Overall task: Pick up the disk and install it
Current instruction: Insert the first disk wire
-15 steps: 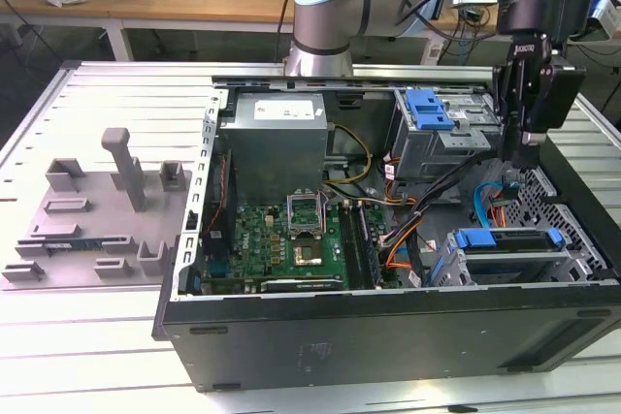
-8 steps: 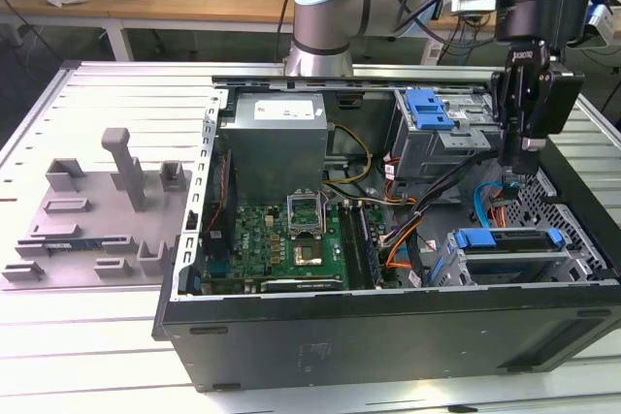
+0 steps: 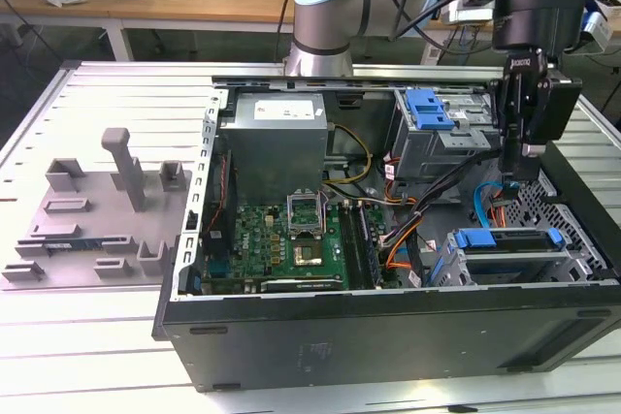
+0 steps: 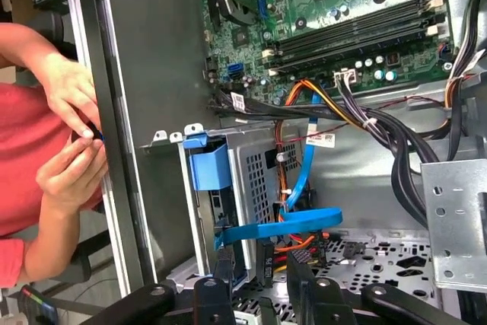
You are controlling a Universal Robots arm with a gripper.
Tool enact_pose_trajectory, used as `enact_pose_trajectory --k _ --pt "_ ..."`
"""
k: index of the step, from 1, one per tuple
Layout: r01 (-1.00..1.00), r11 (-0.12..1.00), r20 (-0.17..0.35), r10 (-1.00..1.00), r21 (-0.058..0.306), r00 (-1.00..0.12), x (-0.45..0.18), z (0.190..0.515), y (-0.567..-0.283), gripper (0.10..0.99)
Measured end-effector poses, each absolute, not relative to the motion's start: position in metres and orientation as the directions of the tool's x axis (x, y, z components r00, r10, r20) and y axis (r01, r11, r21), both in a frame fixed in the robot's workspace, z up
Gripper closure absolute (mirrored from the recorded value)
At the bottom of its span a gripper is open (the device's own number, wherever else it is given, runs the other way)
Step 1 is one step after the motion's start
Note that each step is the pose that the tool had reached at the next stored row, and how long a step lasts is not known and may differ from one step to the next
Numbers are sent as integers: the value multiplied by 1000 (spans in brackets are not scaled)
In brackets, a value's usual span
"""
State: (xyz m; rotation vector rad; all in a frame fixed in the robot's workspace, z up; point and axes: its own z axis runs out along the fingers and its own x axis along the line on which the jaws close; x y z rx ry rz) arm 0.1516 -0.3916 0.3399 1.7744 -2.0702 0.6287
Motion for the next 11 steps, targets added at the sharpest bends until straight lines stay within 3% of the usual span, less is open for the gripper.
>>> enact_pose_trajectory --k 11 --pt "-984 117 546 -820 -135 -172 147 333 -388 671"
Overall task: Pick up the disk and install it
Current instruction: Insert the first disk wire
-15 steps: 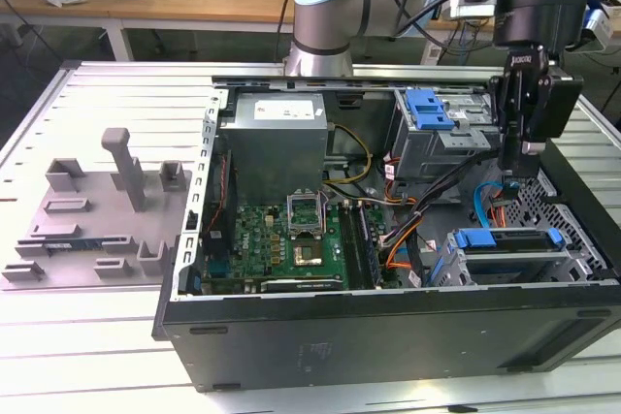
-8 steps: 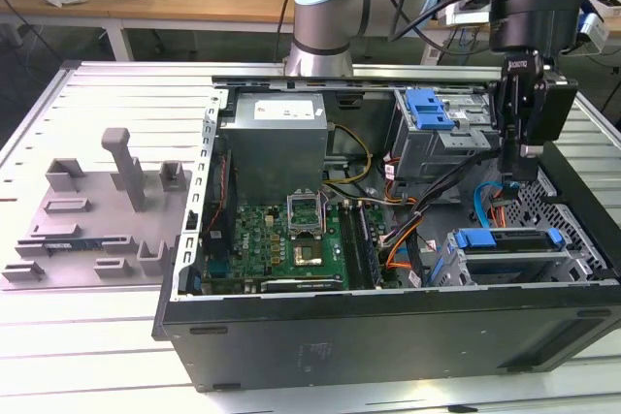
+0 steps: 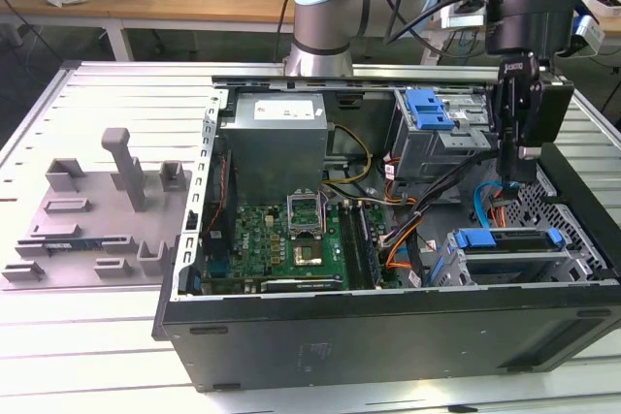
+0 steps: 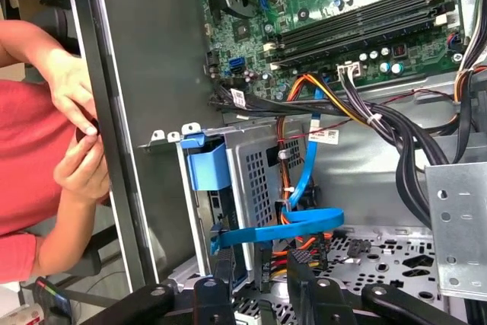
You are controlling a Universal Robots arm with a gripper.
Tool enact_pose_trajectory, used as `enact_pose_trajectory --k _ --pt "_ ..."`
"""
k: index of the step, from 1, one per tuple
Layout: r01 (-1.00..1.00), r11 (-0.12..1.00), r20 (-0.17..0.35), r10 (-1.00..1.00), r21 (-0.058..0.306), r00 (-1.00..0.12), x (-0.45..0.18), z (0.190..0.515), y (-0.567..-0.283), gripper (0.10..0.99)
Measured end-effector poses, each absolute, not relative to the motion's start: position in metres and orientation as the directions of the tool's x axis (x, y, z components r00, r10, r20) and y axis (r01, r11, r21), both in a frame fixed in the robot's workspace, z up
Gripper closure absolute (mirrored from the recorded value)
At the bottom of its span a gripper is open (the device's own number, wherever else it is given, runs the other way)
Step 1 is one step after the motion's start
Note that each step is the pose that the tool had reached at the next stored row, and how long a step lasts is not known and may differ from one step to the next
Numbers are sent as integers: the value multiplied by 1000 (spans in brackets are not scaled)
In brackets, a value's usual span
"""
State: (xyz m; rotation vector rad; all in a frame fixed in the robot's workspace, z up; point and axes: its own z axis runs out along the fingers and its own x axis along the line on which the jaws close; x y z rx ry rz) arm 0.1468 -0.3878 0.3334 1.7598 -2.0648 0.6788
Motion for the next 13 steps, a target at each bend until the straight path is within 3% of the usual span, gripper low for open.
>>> enact_pose_trajectory --k 13 --pt "-984 116 553 -815 -136 -173 147 331 -386 690"
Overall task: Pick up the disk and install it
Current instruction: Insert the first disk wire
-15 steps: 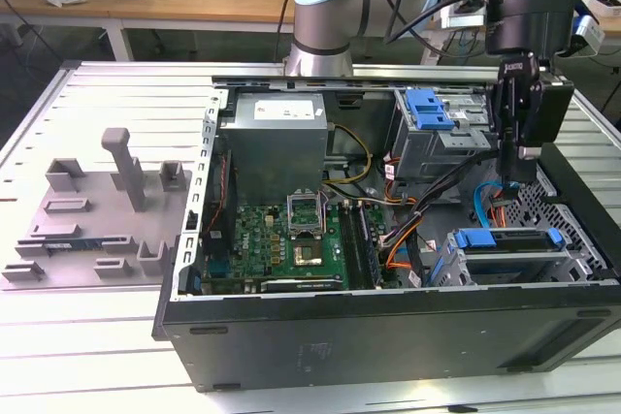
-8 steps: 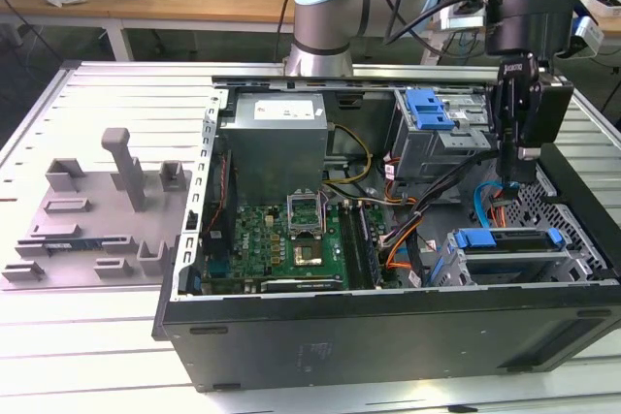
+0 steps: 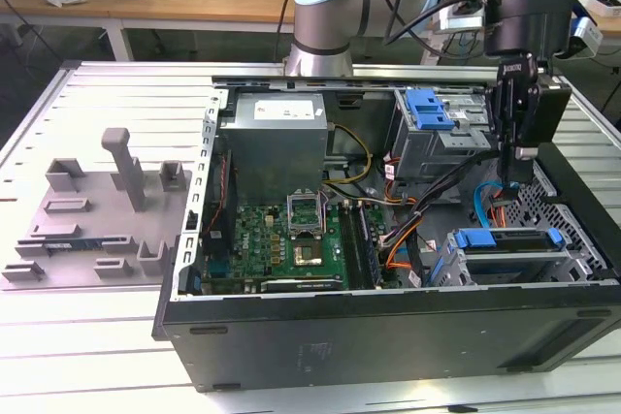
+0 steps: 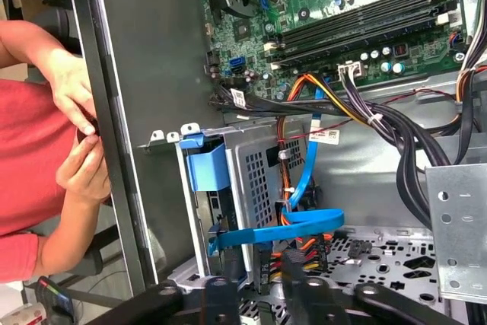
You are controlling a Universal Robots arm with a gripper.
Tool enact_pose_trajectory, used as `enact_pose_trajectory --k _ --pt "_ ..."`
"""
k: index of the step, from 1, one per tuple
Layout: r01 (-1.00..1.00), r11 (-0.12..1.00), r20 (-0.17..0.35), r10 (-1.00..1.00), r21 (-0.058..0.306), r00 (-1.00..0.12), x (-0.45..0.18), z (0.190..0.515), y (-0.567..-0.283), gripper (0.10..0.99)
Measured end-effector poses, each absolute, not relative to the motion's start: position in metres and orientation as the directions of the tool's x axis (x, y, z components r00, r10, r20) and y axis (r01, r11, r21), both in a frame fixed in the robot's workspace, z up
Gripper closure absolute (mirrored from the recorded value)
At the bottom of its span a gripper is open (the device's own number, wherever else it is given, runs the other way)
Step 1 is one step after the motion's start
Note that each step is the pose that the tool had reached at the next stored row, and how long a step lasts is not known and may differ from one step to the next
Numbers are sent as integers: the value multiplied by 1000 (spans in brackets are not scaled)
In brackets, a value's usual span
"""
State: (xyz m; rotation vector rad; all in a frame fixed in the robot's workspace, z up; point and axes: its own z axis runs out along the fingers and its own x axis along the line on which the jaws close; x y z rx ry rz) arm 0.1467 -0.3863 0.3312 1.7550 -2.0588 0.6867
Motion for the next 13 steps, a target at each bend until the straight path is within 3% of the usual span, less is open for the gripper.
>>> enact_pose_trajectory --k 1,13 --pt "-984 116 554 -814 -136 -172 147 331 -386 761" --pt "-984 116 555 -814 -136 -172 147 329 -385 761"
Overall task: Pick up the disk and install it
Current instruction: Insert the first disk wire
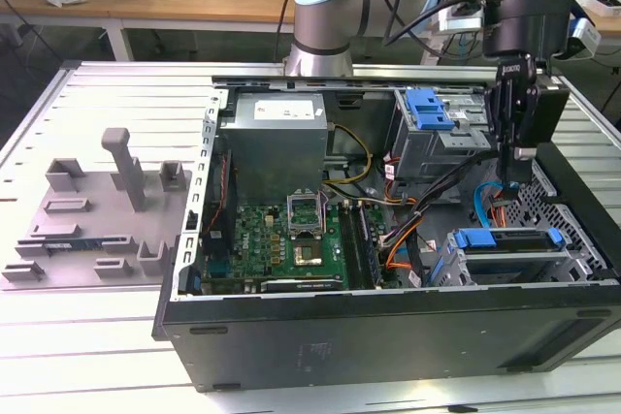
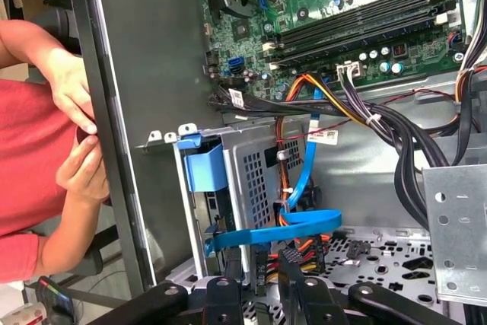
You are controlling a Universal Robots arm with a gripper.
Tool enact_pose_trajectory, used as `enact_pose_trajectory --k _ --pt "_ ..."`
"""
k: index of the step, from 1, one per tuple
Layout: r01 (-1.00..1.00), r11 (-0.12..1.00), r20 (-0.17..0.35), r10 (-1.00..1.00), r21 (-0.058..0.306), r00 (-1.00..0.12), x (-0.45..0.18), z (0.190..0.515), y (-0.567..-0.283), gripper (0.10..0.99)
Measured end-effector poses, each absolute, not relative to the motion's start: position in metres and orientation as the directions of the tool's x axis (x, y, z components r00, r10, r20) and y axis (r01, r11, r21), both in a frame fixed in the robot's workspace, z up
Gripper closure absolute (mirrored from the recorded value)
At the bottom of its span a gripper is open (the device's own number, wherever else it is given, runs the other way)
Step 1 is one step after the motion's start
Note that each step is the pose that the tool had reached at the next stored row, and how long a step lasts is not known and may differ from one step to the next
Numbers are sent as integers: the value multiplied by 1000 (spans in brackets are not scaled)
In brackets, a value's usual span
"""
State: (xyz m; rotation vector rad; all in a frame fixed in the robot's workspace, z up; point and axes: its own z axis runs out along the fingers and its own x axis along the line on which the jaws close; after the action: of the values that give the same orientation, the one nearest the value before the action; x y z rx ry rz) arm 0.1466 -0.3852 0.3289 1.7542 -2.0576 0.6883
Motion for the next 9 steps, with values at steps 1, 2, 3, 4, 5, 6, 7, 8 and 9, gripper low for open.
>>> enact_pose_trajectory --k 1,2,3,4,5,6,7,8,9 --pt "-984 116 555 -814 -136 -172 147 329 -385 761" --pt "-984 116 555 -814 -136 -172 147 328 -385 761" --pt "-984 116 555 -814 -136 -172 147 328 -385 761" --pt "-984 116 555 -814 -136 -172 147 328 -385 761" --pt "-984 116 555 -814 -136 -172 147 328 -385 761" --pt "-984 115 555 -814 -136 -172 147 328 -385 761" --pt "-984 115 555 -814 -136 -172 147 328 -385 761" --pt "-984 116 555 -814 -136 -172 147 328 -385 761" --pt "-984 115 555 -814 -136 -172 147 328 -385 761"
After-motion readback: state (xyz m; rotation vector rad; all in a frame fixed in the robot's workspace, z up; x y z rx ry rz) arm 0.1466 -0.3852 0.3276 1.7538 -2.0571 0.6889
